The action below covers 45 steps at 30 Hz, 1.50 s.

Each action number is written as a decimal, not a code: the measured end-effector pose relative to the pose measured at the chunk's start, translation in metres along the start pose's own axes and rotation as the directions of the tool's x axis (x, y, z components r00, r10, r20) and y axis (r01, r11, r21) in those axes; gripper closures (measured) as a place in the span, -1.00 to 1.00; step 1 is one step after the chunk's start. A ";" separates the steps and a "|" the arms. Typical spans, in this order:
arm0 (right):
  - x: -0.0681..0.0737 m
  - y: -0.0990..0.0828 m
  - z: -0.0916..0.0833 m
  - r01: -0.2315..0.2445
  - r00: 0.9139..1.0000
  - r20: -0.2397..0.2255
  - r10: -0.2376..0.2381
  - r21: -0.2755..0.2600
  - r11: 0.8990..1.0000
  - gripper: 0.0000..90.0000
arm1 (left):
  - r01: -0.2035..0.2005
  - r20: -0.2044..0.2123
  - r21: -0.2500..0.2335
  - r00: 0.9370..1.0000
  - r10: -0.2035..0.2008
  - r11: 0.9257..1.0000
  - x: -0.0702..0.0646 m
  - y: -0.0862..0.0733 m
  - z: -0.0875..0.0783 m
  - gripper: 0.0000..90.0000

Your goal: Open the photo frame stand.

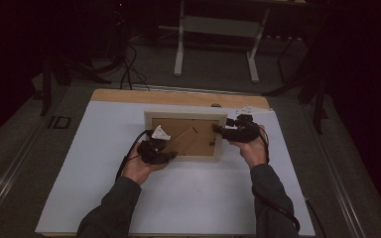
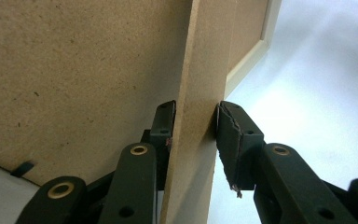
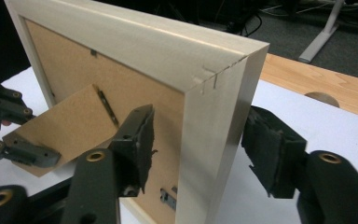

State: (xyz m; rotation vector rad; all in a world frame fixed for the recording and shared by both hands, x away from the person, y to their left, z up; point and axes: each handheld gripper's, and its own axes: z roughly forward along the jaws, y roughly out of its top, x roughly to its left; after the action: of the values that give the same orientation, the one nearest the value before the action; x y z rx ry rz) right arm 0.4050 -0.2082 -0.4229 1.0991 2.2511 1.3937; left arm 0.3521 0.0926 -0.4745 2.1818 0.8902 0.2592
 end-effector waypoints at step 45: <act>0.017 -0.006 -0.015 0.118 0.993 0.026 -0.117 -0.045 0.992 0.35 | 0.011 -0.070 -0.001 0.997 -0.011 1.000 0.003 0.003 0.003 0.58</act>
State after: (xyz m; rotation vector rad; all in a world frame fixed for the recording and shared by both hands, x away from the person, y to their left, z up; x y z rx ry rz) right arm 0.3827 -0.2071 -0.4180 0.9467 2.2170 1.3723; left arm 0.3568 0.0911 -0.4749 2.1781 0.9411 0.3319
